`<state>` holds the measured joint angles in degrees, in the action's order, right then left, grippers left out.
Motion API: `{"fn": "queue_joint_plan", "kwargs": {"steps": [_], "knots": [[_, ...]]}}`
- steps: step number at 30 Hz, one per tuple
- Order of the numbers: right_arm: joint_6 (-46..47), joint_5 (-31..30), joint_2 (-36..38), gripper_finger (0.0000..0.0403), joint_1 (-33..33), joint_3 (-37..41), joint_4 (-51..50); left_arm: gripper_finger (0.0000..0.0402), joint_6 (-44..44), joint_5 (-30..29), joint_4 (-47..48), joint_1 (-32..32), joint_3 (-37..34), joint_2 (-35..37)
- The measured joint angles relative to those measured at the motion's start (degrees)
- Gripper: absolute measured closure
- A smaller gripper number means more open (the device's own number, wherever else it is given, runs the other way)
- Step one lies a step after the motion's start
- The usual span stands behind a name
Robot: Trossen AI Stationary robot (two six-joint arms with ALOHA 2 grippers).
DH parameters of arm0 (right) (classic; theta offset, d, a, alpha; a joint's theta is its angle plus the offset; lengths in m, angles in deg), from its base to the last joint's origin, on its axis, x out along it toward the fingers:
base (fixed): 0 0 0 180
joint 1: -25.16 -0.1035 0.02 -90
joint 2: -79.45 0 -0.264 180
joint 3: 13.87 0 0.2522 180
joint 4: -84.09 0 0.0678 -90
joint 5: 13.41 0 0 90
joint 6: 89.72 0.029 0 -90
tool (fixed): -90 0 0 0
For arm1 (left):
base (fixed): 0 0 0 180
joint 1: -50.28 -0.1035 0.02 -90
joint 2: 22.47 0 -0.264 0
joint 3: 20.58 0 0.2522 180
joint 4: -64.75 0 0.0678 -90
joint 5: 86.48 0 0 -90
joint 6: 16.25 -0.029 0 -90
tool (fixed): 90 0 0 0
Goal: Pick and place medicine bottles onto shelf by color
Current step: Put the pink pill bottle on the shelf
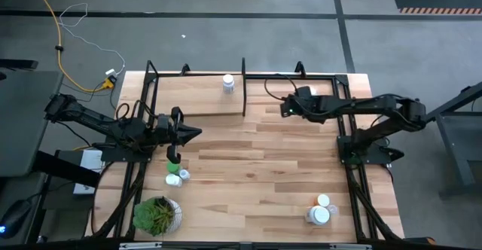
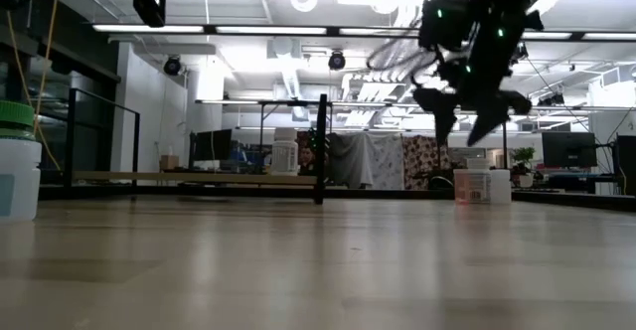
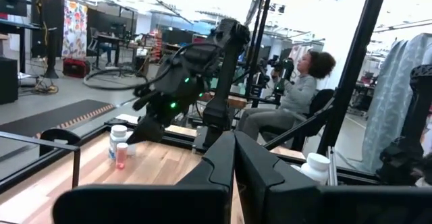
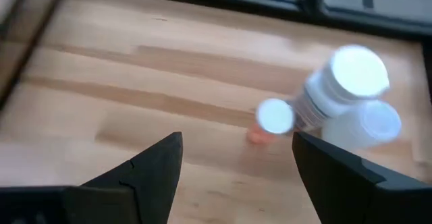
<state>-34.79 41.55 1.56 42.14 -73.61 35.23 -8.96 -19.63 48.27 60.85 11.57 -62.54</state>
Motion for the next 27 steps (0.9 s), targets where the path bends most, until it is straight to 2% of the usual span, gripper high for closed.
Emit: {"fn": "queue_joint_plan", "kwargs": {"steps": [7,12,27], "knots": [[3.33,-0.52,0.00,0.0130,3.37,7.13,8.96,0.0401,0.00,0.01,0.00,0.00,0.00,0.00],[4.20,-2.23,-0.09,0.0130,4.61,9.07,13.79,0.0401,-0.01,0.01,-0.02,0.00,0.00,0.00],[5.27,-2.28,-0.16,0.0137,5.92,9.39,15.00,0.0401,-0.02,0.02,-0.02,0.00,0.02,0.00]]}}
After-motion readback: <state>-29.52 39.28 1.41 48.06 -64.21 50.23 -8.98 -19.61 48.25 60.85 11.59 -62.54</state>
